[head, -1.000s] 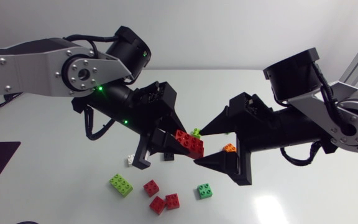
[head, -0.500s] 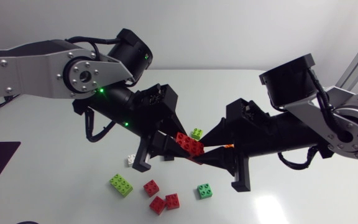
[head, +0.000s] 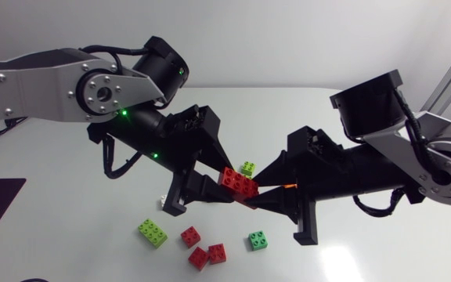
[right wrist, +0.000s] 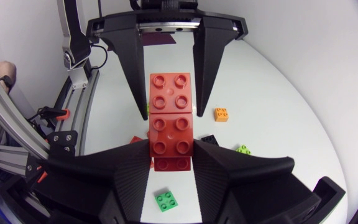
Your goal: Separate the duplo bricks
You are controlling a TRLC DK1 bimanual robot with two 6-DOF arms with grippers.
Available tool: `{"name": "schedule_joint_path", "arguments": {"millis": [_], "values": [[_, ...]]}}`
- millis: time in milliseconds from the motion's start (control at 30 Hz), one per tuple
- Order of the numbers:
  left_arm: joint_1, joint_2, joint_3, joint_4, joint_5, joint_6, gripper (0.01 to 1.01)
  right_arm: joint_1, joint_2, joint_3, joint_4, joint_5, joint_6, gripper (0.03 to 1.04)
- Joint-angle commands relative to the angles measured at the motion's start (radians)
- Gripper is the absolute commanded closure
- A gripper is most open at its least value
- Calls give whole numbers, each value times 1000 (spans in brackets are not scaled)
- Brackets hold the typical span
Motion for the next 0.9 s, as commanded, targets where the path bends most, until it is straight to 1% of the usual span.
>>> {"name": "schedule_joint_path", "arguments": {"millis": [0,300,400,600,700,867], "values": [[13,-24,27,-26,6,-14,385,7,-14,-34,-4,4,6,767],[16,-20,59,-56,6,2,402,10,-20,-50,-2,21,1,767],[12,-12,57,-56,6,6,500,13,-19,-53,1,24,1,766],[7,-3,56,-56,6,8,751,16,-20,-54,2,29,-2,766],[1,0,62,-65,6,6,754,29,-20,-59,4,47,-5,766],[-5,20,108,-107,7,6,754,92,-19,-85,33,122,-3,767]]}}
